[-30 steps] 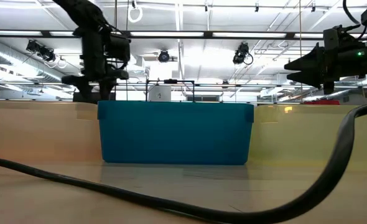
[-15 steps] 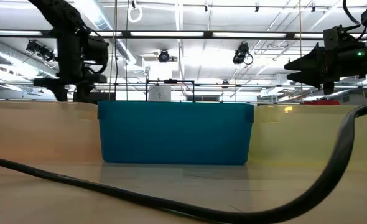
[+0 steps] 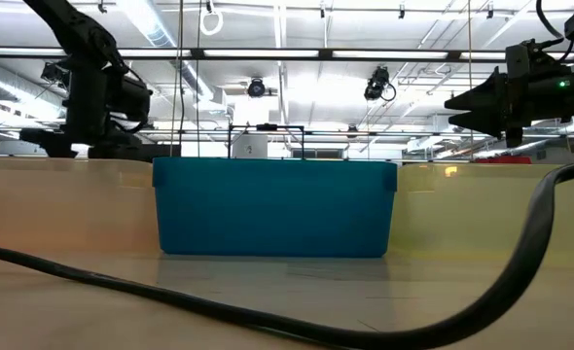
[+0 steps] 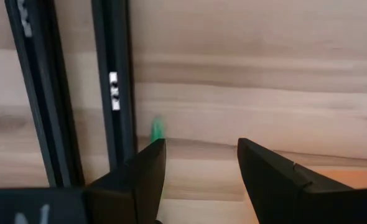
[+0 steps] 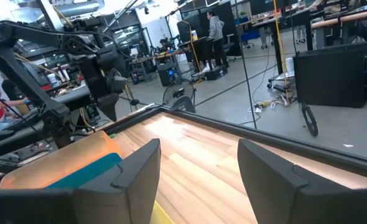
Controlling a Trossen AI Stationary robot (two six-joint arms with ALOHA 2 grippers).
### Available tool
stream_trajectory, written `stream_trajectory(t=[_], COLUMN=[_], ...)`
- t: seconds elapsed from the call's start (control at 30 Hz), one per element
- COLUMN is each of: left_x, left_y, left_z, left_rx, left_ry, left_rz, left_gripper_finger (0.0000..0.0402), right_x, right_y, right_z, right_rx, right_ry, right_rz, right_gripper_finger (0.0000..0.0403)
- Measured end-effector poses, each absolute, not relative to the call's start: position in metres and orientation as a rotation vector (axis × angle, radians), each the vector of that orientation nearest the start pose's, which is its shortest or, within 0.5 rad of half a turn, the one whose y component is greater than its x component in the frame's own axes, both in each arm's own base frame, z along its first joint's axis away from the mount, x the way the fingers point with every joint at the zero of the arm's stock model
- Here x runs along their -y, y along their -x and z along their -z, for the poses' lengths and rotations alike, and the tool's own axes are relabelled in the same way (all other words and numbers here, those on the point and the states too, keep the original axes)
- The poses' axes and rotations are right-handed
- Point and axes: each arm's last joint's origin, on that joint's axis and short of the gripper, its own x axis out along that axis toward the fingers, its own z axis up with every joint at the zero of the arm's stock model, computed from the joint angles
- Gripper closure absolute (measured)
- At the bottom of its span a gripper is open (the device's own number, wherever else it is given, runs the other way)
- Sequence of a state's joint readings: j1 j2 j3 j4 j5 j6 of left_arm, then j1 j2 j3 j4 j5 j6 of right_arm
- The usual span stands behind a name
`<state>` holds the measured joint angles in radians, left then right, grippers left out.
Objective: Pick & Place Markers
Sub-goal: Put the small green pen into the orange bin
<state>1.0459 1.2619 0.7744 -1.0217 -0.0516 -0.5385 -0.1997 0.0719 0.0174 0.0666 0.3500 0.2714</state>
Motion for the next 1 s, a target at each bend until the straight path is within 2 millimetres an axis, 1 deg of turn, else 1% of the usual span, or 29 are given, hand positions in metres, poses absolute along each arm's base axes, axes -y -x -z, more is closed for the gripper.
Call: stream_trajectory(t=[0.13, 0.3, 0.63, 0.83, 1.0], left_x=[-0.162, -0.162, -0.168, -0.173, -0.175], left_y=[-0.090, -0.091, -0.093, -0.089, -0.089], left_z=[-0.186, -0.176, -0.157, -0.150, -0.143], left_rx=[-1.205, -1.269, -1.379, -1.388, -1.423], left_ry=[1.181, 1.208, 1.259, 1.344, 1.366], left_rz=[-1.270, -1.263, -1.264, -1.283, -1.285], left_gripper_finger=[0.0197, 0.0197, 0.0197, 0.0197, 0.0197], right_x=[0.029, 0.029, 0.029, 0.029, 0.029], right_y=[-0.096, -0.096, -0.096, -0.096, -0.096], right_z=[-0.170, -0.170, -0.170, -0.170, -0.170], right_rx=[0.087, 0.087, 0.087, 0.086, 0.087], right_ry=[-0.265, -0.265, -0.265, -0.265, -0.265], right_rz=[0.544, 0.544, 0.544, 0.544, 0.544], right_gripper_finger=[0.0188, 0.0188, 0.0188, 0.0188, 0.0188])
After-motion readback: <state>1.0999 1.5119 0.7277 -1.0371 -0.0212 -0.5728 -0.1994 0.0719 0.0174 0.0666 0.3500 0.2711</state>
